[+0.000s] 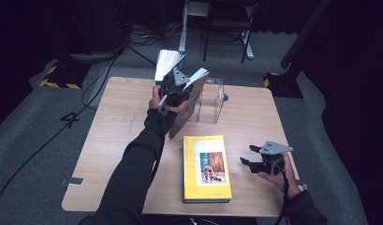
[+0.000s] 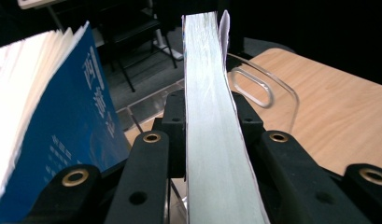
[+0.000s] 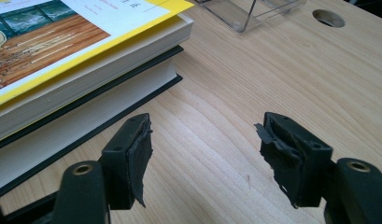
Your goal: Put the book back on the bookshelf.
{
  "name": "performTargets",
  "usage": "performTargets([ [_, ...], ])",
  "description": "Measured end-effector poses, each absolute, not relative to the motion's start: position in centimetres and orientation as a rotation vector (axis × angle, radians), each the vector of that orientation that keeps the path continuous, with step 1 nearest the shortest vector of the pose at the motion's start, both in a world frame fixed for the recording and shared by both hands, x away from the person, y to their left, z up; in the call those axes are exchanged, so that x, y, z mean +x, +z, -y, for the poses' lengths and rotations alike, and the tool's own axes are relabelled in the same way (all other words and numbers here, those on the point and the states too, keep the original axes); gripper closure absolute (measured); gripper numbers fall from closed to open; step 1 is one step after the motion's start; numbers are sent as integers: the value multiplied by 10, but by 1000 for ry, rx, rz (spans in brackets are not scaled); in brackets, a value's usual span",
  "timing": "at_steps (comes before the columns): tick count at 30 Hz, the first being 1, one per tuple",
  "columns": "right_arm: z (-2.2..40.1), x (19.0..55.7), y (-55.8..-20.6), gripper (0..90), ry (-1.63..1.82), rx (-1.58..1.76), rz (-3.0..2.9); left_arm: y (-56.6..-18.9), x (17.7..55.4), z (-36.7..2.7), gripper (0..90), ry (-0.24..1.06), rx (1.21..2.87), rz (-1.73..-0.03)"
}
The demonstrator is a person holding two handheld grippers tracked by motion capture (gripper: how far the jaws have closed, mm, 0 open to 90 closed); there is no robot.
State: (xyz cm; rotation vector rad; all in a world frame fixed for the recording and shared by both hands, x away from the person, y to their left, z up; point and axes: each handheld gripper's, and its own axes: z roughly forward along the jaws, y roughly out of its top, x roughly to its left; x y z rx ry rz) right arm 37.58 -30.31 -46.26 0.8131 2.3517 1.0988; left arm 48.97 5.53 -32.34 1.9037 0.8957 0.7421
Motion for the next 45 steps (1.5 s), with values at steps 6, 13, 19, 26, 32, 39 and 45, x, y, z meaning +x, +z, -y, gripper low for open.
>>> performTargets([
  [6, 304, 375, -461, 345, 1101, 804, -2346, -322, 503, -45, 732, 777, 1888, -961],
  [13, 303, 375, -461, 346, 1108, 802, -2346, -321, 518, -37, 731, 833, 1846, -1019],
  [19, 302, 375, -461, 348, 1106, 798, -2349, -317, 530, -34, 731, 864, 1814, -1053],
  [26, 303, 375, -461, 350, 1111, 799, -2345, -318, 541, -26, 730, 899, 1796, -1075],
  [32, 303, 375, -461, 350, 1119, 802, -2344, -324, 550, -19, 728, 912, 1804, -1101],
  [39, 303, 376, -461, 350, 1127, 792, -2346, -328, 553, -16, 724, 924, 1784, -1141],
  [45, 302, 375, -461, 349, 1120, 781, -2351, -329, 552, -25, 700, 950, 1759, -1181],
])
